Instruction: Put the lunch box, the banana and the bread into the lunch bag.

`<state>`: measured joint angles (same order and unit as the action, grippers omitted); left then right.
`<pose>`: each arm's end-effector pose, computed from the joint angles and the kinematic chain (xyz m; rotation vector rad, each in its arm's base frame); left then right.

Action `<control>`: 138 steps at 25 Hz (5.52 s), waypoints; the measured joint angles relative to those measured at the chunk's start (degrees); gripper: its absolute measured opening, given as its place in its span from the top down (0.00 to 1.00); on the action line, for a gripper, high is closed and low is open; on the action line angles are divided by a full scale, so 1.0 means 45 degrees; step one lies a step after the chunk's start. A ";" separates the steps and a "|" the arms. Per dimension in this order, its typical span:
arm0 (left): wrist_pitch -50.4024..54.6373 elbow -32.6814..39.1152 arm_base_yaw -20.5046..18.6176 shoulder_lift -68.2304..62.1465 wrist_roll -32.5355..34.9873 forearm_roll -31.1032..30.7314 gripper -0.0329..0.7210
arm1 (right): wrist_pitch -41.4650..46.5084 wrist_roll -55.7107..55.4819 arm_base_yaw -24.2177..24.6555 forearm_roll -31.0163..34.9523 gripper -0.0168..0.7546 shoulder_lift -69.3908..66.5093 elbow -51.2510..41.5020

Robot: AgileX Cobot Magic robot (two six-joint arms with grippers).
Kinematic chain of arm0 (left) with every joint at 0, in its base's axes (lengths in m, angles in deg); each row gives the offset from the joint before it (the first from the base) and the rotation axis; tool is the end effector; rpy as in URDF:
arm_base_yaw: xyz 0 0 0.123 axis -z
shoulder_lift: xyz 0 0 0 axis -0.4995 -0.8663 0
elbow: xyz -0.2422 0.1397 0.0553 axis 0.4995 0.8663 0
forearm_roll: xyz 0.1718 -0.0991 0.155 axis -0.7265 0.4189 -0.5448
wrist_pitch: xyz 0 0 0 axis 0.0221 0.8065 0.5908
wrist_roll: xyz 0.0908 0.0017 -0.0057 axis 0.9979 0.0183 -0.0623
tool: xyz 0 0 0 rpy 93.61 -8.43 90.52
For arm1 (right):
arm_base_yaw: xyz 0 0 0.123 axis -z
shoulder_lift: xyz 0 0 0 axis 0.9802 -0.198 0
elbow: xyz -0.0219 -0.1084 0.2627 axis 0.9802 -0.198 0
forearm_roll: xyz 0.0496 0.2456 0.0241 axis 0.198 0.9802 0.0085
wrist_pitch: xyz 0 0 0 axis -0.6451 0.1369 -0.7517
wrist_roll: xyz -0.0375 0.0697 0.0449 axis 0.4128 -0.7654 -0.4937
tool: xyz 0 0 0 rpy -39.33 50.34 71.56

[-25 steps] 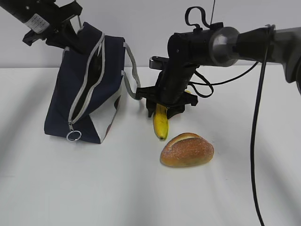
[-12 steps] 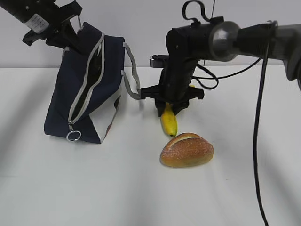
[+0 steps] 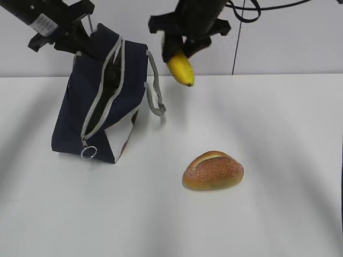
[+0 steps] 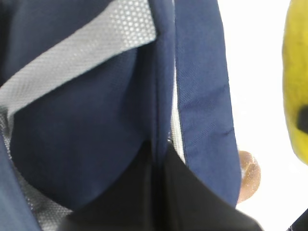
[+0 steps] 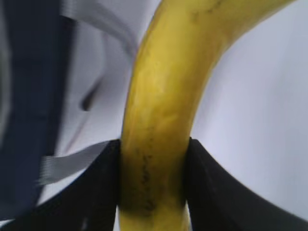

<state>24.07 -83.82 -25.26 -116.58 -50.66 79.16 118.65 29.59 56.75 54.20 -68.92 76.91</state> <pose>0.4496 -0.0857 0.3004 0.2405 2.6585 -0.7969 0.4538 0.1906 0.2990 -0.4376 2.6436 0.2666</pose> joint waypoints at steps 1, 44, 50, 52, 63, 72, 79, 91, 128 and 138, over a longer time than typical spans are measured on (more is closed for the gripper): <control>0.0000 0.0000 0.0000 0.0015 0.0000 0.0000 0.96 | 0.0062 0.0557 0.0000 0.0747 0.61 0.0019 0.0302; 0.0030 0.0012 -0.0045 0.0170 0.0000 0.0289 0.96 | -0.1077 0.3555 -0.0764 0.6390 0.17 -0.2906 0.1800; 0.0030 0.0012 -0.0045 0.0170 0.0000 0.0289 0.96 | -0.0032 0.3215 0.0123 0.5113 0.25 -0.2439 0.3934; 0.0030 0.0012 -0.0045 0.0170 0.0000 0.0289 0.96 | 0.0059 0.2896 0.0263 0.4191 0.26 -0.2078 0.4020; 0.0030 0.0012 -0.0045 0.0170 0.0000 0.0289 0.96 | 0.0134 0.2565 0.0248 0.0767 0.26 0.1997 -0.2634; 0.0030 0.0012 -0.0045 0.0170 0.0000 0.0289 0.96 | 0.0134 0.4964 0.0248 0.0302 0.26 0.4877 -0.8069; 0.0030 0.0012 -0.0034 0.0170 0.0000 0.0289 0.96 | -0.0013 0.6249 0.0248 0.0699 0.26 0.5650 -1.0673; 0.0030 0.0012 -0.0034 0.0170 0.0000 0.0289 0.96 | -0.1887 1.0850 0.0248 0.0888 0.26 0.5672 -1.1796; 0.0030 0.0012 -0.0034 0.0170 0.0000 0.0289 0.96 | -0.3968 1.5752 0.0248 0.1464 0.42 0.2807 -1.1781; 0.0030 0.0012 -0.0034 0.0170 0.0000 0.0289 0.96 | -0.1547 1.4188 0.0248 0.1394 0.44 0.2678 -0.9370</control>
<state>24.20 -83.76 -25.41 -115.81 -50.66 80.46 111.69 93.44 57.87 60.47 -56.87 34.75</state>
